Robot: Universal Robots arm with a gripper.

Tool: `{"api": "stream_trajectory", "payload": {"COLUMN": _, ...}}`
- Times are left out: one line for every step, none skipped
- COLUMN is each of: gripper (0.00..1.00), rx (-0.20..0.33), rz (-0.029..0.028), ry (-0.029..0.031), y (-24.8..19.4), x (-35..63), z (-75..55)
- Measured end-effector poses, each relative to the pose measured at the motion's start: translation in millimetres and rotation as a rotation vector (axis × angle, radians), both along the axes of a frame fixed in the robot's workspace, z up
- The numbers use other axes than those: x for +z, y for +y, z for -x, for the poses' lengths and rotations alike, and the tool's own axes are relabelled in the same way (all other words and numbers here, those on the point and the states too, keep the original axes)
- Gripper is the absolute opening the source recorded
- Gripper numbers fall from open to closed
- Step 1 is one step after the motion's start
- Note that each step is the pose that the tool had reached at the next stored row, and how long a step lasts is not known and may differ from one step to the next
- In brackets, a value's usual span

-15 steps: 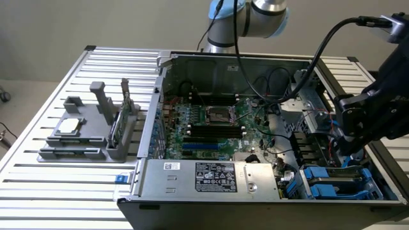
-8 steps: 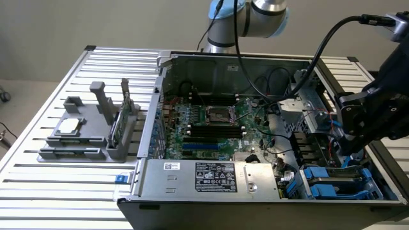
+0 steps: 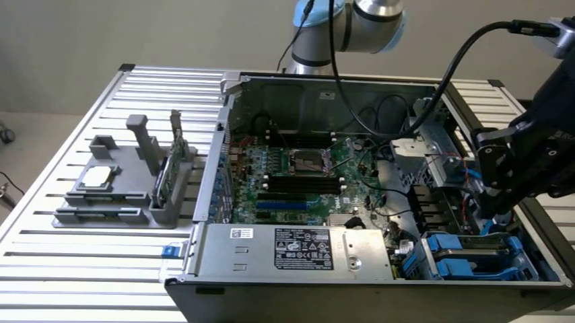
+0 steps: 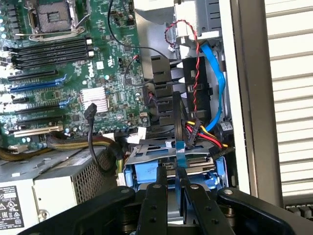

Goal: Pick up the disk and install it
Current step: 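Insert the first disk wire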

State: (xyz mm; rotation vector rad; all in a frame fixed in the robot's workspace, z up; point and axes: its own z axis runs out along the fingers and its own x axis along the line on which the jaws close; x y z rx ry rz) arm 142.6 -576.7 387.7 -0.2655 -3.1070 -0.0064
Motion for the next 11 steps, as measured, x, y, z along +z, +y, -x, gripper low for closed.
{"api": "stream_trajectory", "payload": {"gripper": 0.22, "rx": -0.008, "rz": -0.0002, "ry": -0.0019, "y": 0.0, "x": -0.1, "z": 0.0}}
{"api": "stream_trajectory", "payload": {"gripper": 0.22, "rx": -0.016, "rz": 0.0000, "ry": -0.0038, "y": 0.0, "x": 0.1, "z": 0.0}}
{"api": "stream_trajectory", "payload": {"gripper": 0.22, "rx": -0.024, "rz": 0.0000, "ry": -0.0058, "y": 0.0, "x": 0.1, "z": 0.0}}
{"api": "stream_trajectory", "payload": {"gripper": 0.22, "rx": -0.033, "rz": 0.0000, "ry": -0.0079, "y": 0.0, "x": 0.1, "z": 0.0}}
{"api": "stream_trajectory", "payload": {"gripper": 0.22, "rx": -0.043, "rz": 0.0000, "ry": -0.0100, "y": 0.0, "x": 0.1, "z": 0.0}}
{"api": "stream_trajectory", "payload": {"gripper": 0.22, "rx": -0.053, "rz": 0.0000, "ry": -0.0117, "y": 0.0, "x": 0.1, "z": 0.0}}
{"api": "stream_trajectory", "payload": {"gripper": 0.22, "rx": -0.063, "rz": -0.0001, "ry": -0.0131, "y": 0.0, "x": 0.0, "z": 0.0}}
{"api": "stream_trajectory", "payload": {"gripper": 0.22, "rx": -0.074, "rz": 0.0001, "ry": -0.0146, "y": 0.0, "x": 0.1, "z": 0.0}}
{"api": "stream_trajectory", "payload": {"gripper": 0.22, "rx": -0.084, "rz": 0.0000, "ry": -0.0158, "y": 0.0, "x": 0.0, "z": 0.0}}
{"api": "stream_trajectory", "payload": {"gripper": 0.22, "rx": -0.095, "rz": 0.0000, "ry": -0.0169, "y": 0.0, "x": 0.0, "z": 0.0}}
{"api": "stream_trajectory", "payload": {"gripper": 0.22, "rx": -0.107, "rz": 0.0001, "ry": -0.0176, "y": 0.0, "x": 0.0, "z": -0.1}}
